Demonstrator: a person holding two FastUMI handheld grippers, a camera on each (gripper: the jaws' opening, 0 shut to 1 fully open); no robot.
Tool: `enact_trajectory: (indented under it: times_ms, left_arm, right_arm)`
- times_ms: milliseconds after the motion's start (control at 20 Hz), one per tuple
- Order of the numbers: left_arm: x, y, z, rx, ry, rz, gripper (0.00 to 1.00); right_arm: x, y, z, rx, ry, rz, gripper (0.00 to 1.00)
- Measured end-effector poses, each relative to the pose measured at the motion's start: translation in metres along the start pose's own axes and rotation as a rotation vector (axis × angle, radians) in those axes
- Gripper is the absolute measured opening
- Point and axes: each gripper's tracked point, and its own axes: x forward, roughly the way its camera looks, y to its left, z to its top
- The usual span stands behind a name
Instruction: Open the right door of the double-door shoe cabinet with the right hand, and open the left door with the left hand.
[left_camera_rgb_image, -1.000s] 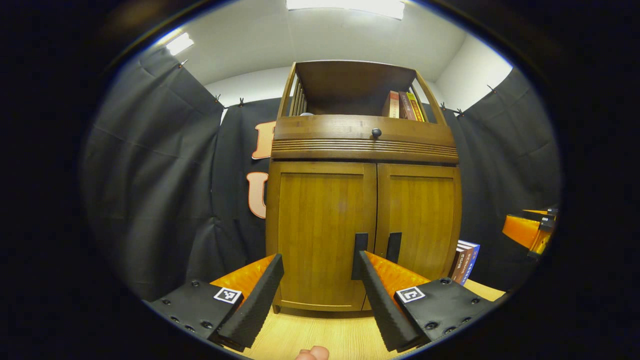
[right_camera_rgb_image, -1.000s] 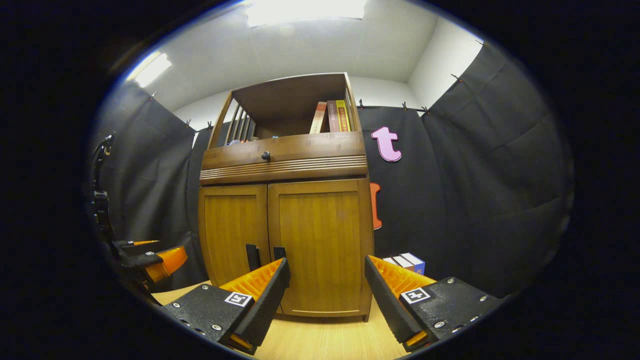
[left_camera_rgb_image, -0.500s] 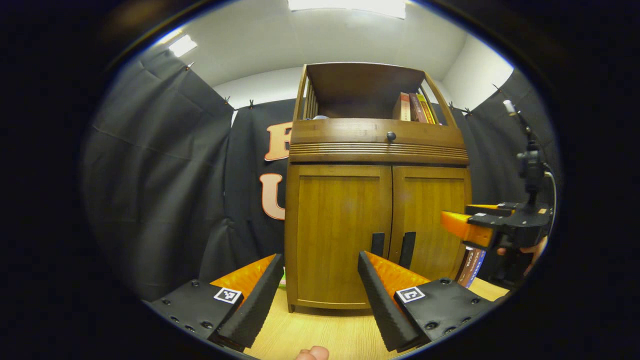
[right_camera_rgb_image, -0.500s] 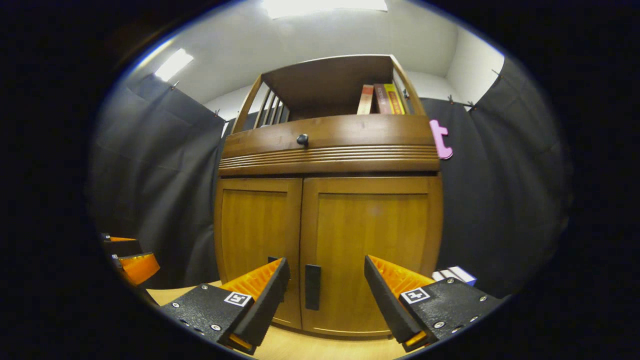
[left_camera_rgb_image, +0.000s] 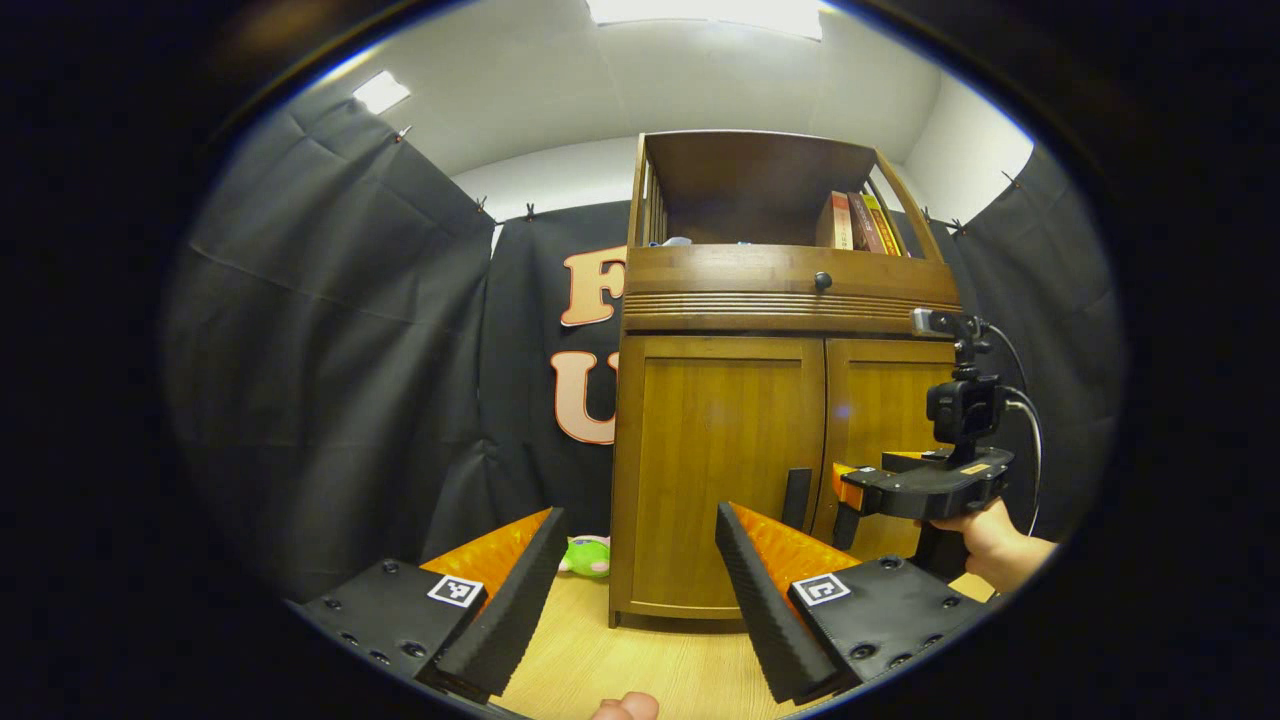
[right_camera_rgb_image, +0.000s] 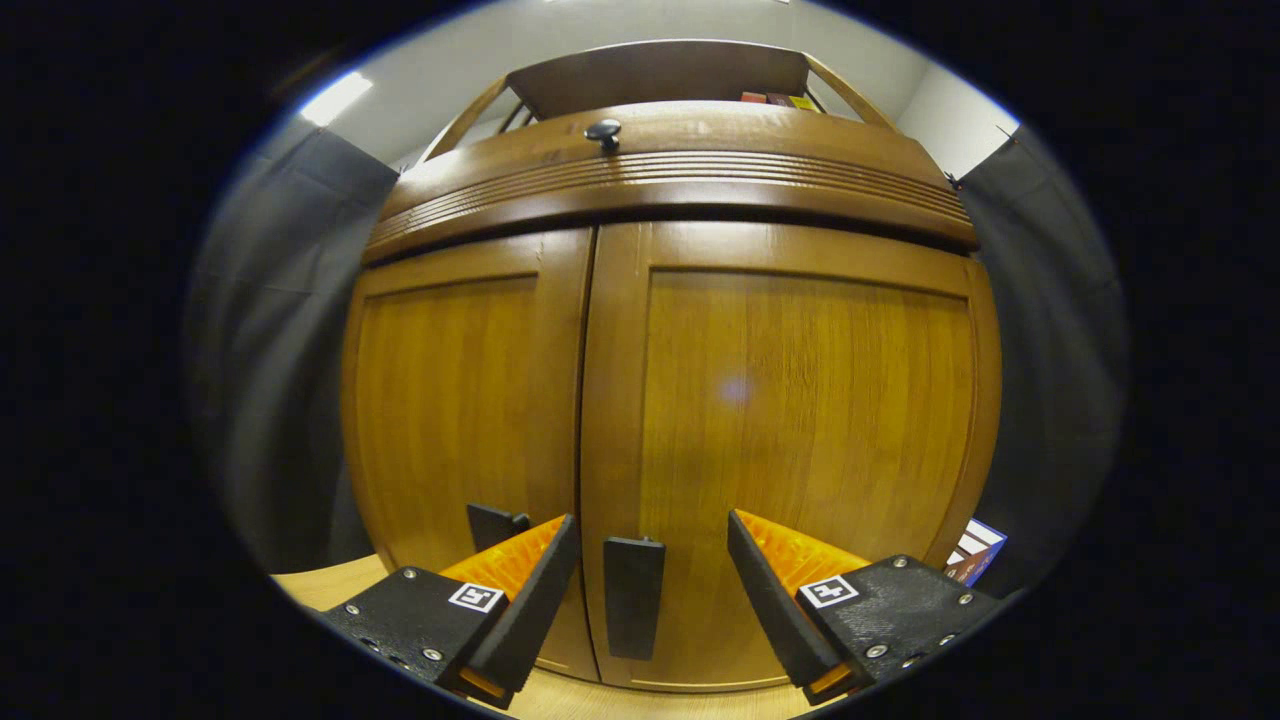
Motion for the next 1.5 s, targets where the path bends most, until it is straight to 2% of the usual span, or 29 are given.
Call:
enact_trajectory:
  times_ms: [50, 150, 200, 250, 350, 400, 500, 550, 600, 650, 700, 750, 950, 1000, 1050, 1350, 1400, 1450, 1500]
  left_arm:
    - [0.002, 0.003, -0.001, 0.006, 0.002, 0.004, 0.96]
    - [0.006, 0.007, 0.0, 0.017, -0.005, 0.001, 0.96]
    - [0.006, 0.007, 0.001, 0.023, -0.012, -0.003, 0.97]
    - [0.008, 0.007, 0.002, 0.031, -0.016, -0.006, 0.97]
    - [0.015, 0.004, 0.002, 0.047, -0.018, -0.016, 0.96]
    - [0.016, 0.0, 0.002, 0.047, -0.019, -0.025, 0.96]
    - [0.017, -0.006, 0.001, 0.043, -0.016, -0.048, 0.95]
    - [0.016, -0.008, 0.0, 0.041, -0.015, -0.056, 0.95]
    - [0.015, -0.01, 0.0, 0.041, -0.013, -0.062, 0.95]
    - [0.016, -0.011, 0.0, 0.039, -0.012, -0.066, 0.95]
    - [0.017, -0.012, -0.001, 0.035, -0.01, -0.07, 0.95]
    - [0.016, -0.014, -0.002, 0.03, -0.006, -0.076, 0.95]
    - [0.012, -0.016, -0.006, 0.021, 0.011, -0.08, 0.98]
    - [0.012, -0.017, -0.006, 0.022, 0.013, -0.081, 0.96]
    - [0.012, -0.018, -0.006, 0.025, 0.013, -0.08, 0.96]
    - [0.012, -0.027, -0.005, 0.032, 0.017, -0.091, 0.96]
    - [0.012, -0.029, -0.005, 0.033, 0.017, -0.094, 0.99]
    - [0.013, -0.031, -0.005, 0.035, 0.017, -0.096, 0.94]
    - [0.014, -0.033, -0.004, 0.036, 0.018, -0.098, 0.94]
  right_arm:
    - [0.007, -0.001, -0.006, 0.0, 0.01, -0.008, 0.99]
    - [0.013, -0.003, -0.006, -0.02, 0.005, -0.043, 0.8]
    - [0.014, 0.0, -0.008, -0.032, 0.0, -0.043, 0.79]
    - [0.01, 0.0, -0.01, -0.035, -0.011, -0.042, 0.91]
    - [0.01, 0.005, -0.011, -0.006, -0.016, -0.03, 0.88]
    - [0.011, 0.007, -0.013, 0.012, -0.012, -0.023, 0.74]
    - [0.011, 0.015, -0.015, 0.038, -0.005, 0.008, 0.65]
    - [0.01, 0.013, -0.015, 0.041, -0.004, 0.004, 0.33]
    - [0.011, 0.013, -0.017, 0.045, 0.001, 0.008, 0.35]
    - [0.01, 0.015, -0.017, 0.052, 0.007, 0.019, 0.43]
    - [0.011, 0.015, -0.019, 0.061, 0.018, 0.029, 0.24]
    - [0.011, 0.015, -0.019, 0.068, 0.026, 0.036, 0.31]
    - [0.009, 0.015, -0.019, 0.06, 0.029, 0.045, 0.28]
    - [0.008, 0.016, -0.019, 0.062, 0.031, 0.049, 0.37]
    - [0.004, 0.017, -0.019, 0.064, 0.031, 0.056, 0.28]
    - [-0.037, 0.015, -0.021, 0.073, 0.056, 0.115, 0.28]
    - [-0.046, 0.014, -0.022, 0.076, 0.061, 0.131, 0.28]
    - [-0.055, 0.012, -0.021, 0.078, 0.064, 0.142, 0.28]
    - [-0.063, 0.01, -0.022, 0.075, 0.065, 0.152, 0.28]
